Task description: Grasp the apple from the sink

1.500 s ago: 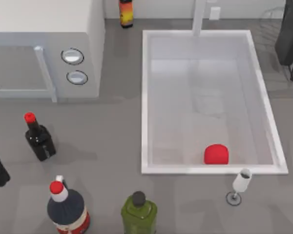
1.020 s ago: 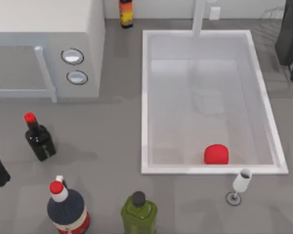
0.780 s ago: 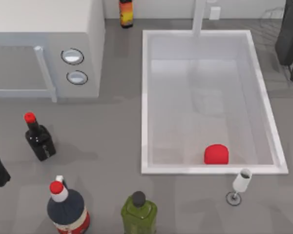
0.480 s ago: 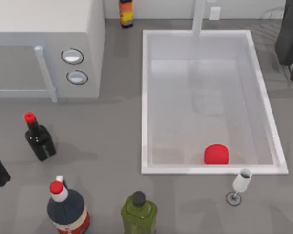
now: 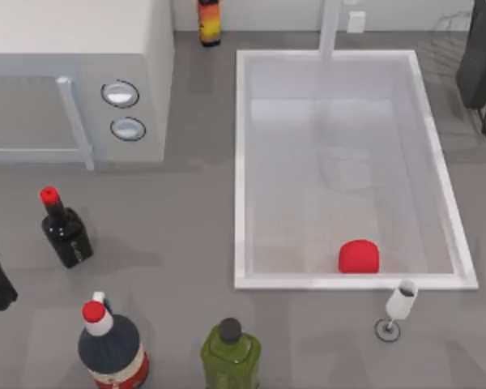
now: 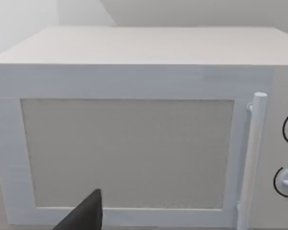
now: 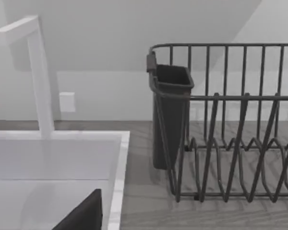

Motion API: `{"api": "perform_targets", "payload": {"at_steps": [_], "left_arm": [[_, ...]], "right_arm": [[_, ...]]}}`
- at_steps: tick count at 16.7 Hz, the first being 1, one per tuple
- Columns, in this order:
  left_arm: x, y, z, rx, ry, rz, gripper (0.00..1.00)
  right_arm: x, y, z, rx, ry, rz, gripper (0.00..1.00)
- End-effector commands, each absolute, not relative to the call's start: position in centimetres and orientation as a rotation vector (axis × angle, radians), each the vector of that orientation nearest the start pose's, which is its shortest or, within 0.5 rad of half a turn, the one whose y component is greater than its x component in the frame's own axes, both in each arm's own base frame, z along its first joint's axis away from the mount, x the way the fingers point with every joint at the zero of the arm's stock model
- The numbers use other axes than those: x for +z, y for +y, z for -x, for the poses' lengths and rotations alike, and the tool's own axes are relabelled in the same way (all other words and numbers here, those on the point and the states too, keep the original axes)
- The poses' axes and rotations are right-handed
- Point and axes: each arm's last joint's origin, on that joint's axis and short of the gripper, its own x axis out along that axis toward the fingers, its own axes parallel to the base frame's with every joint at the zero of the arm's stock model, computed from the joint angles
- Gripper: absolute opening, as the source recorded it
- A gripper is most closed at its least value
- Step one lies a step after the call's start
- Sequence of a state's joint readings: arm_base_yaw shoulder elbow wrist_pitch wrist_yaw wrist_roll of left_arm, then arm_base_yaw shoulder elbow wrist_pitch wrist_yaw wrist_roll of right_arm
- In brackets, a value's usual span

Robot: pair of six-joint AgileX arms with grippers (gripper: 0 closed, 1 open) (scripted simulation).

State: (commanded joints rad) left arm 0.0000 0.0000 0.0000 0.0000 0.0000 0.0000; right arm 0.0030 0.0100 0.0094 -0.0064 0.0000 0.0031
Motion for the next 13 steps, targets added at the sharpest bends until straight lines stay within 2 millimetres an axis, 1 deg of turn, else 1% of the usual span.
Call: {"api": "perform_targets", "payload": {"at_steps": [3, 5, 7, 10, 13], "left_arm": [[16.0, -0.1, -10.6, 0.0, 0.0, 0.0, 1.0], [16.0, -0.1, -10.6, 0.0, 0.0, 0.0, 1.0], [16.0, -0.1, -10.6, 0.0, 0.0, 0.0, 1.0], [16.0, -0.1, -10.6, 0.0, 0.0, 0.0, 1.0], [16.0, -0.1, -10.6, 0.0, 0.0, 0.0, 1.0]], "right_arm": [[17.8, 0.2, -10.7, 0.029, 0.074, -0.029, 1.0], [19.5, 0.6, -11.2, 0.055, 0.161, -0.057, 1.0], [21.5, 1.1, -12.3, 0.084, 0.279, -0.087, 1.0], [24.2, 2.5, -15.3, 0.12, 0.502, -0.125, 1.0], [25.7, 4.9, -19.8, 0.136, 0.758, -0.143, 1.0]]}}
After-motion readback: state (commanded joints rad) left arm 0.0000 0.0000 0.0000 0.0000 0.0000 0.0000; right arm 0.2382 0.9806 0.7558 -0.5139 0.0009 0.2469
